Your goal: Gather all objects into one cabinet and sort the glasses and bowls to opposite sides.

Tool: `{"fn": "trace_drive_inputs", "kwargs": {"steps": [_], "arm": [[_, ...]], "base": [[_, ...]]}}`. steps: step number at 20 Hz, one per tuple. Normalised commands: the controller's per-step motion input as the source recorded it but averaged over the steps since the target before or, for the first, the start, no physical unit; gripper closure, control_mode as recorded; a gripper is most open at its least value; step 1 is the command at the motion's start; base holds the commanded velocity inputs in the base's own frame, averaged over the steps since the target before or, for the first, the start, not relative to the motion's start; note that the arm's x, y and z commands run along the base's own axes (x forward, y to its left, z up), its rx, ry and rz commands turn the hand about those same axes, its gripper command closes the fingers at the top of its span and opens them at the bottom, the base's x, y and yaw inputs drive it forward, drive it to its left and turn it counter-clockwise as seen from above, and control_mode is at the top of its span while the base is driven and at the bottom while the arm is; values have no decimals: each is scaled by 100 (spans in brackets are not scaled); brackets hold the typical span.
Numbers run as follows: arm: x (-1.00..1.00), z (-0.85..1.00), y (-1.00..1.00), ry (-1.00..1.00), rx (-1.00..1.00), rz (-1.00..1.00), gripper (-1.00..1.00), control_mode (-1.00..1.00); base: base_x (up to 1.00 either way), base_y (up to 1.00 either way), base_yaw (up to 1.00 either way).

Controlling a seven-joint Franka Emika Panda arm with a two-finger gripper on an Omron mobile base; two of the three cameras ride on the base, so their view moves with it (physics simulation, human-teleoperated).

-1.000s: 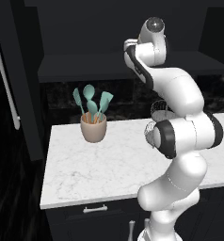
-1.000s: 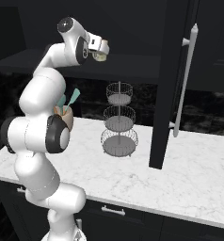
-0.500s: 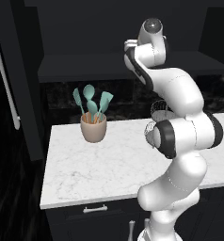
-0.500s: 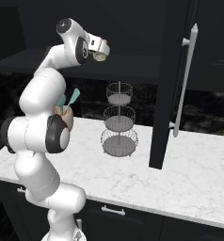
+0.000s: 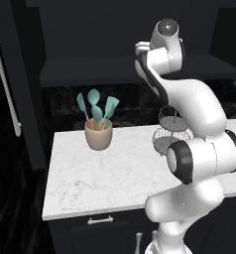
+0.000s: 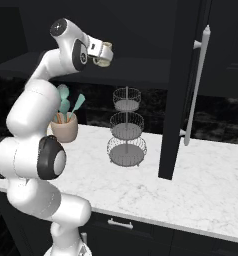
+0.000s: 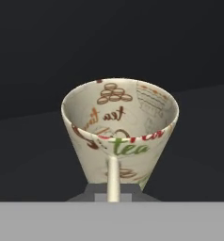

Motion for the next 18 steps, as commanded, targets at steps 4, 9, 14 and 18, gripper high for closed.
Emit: {"fn": "trace_drive_inputs", "kwargs": {"steps": [4,9,14,18], "arm": [[-100,0,-1,-2,2,0,100,-100],[-100,0,0,0,0,0,100,-100],[-100,0,3,0,0,3,100,-100],[-100,0,16,0,0,5,100,-100]], "base": [[0,0,0],[0,0,0],[0,0,0],[0,0,0]]}}
